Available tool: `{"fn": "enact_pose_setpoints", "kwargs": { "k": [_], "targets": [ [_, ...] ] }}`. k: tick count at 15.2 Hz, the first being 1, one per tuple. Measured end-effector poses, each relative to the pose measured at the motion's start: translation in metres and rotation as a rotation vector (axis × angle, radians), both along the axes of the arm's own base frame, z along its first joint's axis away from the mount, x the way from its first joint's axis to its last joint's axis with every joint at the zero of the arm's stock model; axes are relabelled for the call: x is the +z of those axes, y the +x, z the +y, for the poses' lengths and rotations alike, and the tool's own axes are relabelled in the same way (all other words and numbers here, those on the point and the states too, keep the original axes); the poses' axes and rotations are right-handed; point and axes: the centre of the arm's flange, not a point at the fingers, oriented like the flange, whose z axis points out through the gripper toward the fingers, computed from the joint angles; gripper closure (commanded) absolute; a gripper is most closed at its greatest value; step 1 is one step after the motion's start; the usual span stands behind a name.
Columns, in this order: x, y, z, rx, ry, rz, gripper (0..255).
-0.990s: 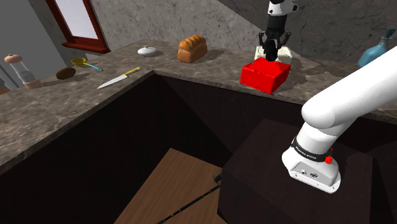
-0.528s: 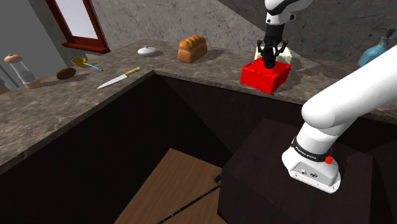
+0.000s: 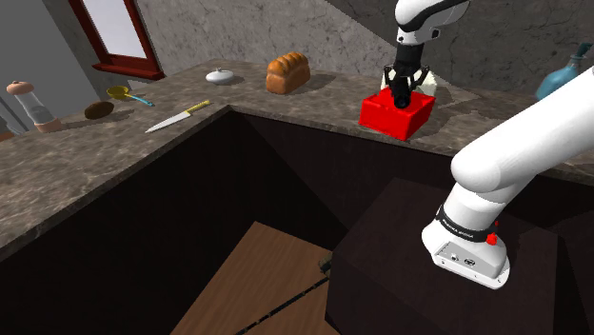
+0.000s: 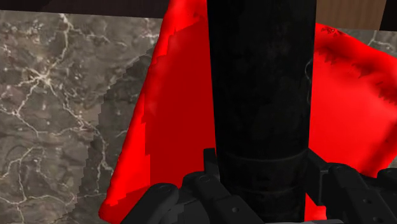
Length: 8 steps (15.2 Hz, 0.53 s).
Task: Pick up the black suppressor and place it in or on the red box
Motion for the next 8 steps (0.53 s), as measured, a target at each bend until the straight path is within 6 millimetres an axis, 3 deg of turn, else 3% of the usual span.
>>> {"fn": "enact_pose_setpoints", "kwargs": {
  "k": [1,2,8],
  "targets": [
    [0.0,0.0,0.0,0.0,0.0,0.0,255],
    [-0.0001,0.0,0.0,0.0,0.0,0.0,0],
    [0.0,0.0,-0.0001,0.0,0.0,0.0,0]
  ]
}}
